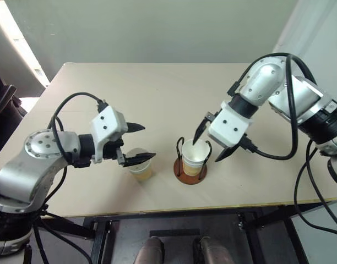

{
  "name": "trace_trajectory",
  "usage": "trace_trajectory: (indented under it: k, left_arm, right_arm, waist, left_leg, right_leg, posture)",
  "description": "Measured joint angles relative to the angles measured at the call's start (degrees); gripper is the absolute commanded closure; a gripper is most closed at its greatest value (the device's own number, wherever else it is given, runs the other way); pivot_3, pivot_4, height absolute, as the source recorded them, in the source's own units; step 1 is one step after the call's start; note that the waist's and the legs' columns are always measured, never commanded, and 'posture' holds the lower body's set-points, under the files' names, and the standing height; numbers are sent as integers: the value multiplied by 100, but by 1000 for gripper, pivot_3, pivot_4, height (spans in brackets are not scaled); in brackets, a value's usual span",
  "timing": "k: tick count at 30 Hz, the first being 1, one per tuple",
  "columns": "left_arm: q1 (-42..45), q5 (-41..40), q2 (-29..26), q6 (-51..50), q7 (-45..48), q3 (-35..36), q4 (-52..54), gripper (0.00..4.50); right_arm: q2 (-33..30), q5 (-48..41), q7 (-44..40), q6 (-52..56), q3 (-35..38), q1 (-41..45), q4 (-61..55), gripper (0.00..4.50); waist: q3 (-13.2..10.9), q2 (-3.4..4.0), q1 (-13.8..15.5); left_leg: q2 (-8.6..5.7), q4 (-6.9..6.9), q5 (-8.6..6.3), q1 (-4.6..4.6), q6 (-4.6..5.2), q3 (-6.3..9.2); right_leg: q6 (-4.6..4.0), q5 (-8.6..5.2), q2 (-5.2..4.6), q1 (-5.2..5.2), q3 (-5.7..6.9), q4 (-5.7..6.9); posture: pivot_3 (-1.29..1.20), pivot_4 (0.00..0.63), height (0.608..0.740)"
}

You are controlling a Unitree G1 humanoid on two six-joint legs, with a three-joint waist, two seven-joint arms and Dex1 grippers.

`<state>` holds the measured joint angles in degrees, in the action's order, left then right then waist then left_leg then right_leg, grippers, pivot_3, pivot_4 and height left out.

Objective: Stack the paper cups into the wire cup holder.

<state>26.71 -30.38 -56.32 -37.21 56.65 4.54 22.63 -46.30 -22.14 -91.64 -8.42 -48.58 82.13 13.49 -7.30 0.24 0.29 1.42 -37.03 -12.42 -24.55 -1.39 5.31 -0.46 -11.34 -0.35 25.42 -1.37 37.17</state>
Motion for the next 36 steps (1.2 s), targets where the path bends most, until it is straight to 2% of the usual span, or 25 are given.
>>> trace_trajectory:
  k: [3,6,8,10,13,18,21,32,36]
  left_arm:
    - [645,335,-256,448,604,-337,-721,0]
    - [1314,713,-357,940,1487,-933,-1510,0]
    - [1652,955,-364,1275,2116,-1340,-1966,0]
    - [2002,1251,-295,1632,2672,-1741,-2470,0]
    - [2387,1708,-82,2115,3213,-2199,-3087,0]
    - [2846,2470,352,2891,3322,-2774,-4133,0]
    - [2969,2697,481,3286,3327,-3085,-4569,590]
    - [3297,2543,563,3796,3336,-3510,-5040,4466]
    - [3444,2211,401,3828,3339,-3728,-4978,4466]
  right_arm:
    - [207,-368,536,1162,1104,-287,62,701]
    - [361,-852,1299,2601,1990,-1018,-278,701]
    - [440,-1036,1645,3224,2273,-1580,-666,701]
    - [532,-1167,1949,3738,2447,-2022,-1096,701]
    - [598,-1255,2285,4198,2720,-2305,-1695,701]
    - [633,-1412,2635,4782,3200,-2543,-2387,701]
    - [615,-1480,2775,5076,3333,-2742,-2699,681]
    - [504,-1473,3124,5522,3842,-2918,-2953,681]
    - [311,-1479,3115,5562,3934,-3028,-2978,681]
  waist:
    - [1,-2,31]
    - [9,-15,58]
    - [9,-15,60]
    - [7,-12,51]
    - [7,-12,46]
    - [7,-12,40]
    - [7,-12,41]
    - [8,-13,42]
    - [8,-13,51]
  left_leg:
    - [2,-1,0,1,-1,0]
    - [1,-4,-3,0,-3,0]
    - [-3,-5,-5,-8,-3,1]
    - [-3,-7,-5,-35,-3,1]
    - [2,-4,-5,-46,-3,1]
    - [11,-7,-8,-47,3,1]
    - [11,-10,-8,-48,4,0]
    - [16,-16,-4,-49,9,-2]
    - [19,-21,-3,-54,11,-3]
  right_leg:
    - [-3,0,2,-2,-1,0]
    - [-5,-1,2,-9,-5,-10]
    - [-1,1,1,-3,-6,-14]
    - [39,24,2,25,-7,-12]
    - [57,34,5,39,-4,-13]
    - [59,35,10,36,-3,-17]
    - [63,38,10,35,-3,-18]
    - [73,43,15,34,-3,-17]
    - [77,45,17,33,0,-17]
  posture:
    - [0,150,740]
    - [0,150,740]
    - [0,150,740]
    - [0,150,740]
    - [0,150,740]
    - [0,150,740]
    - [0,150,740]
    - [0,150,740]
    - [0,150,740]
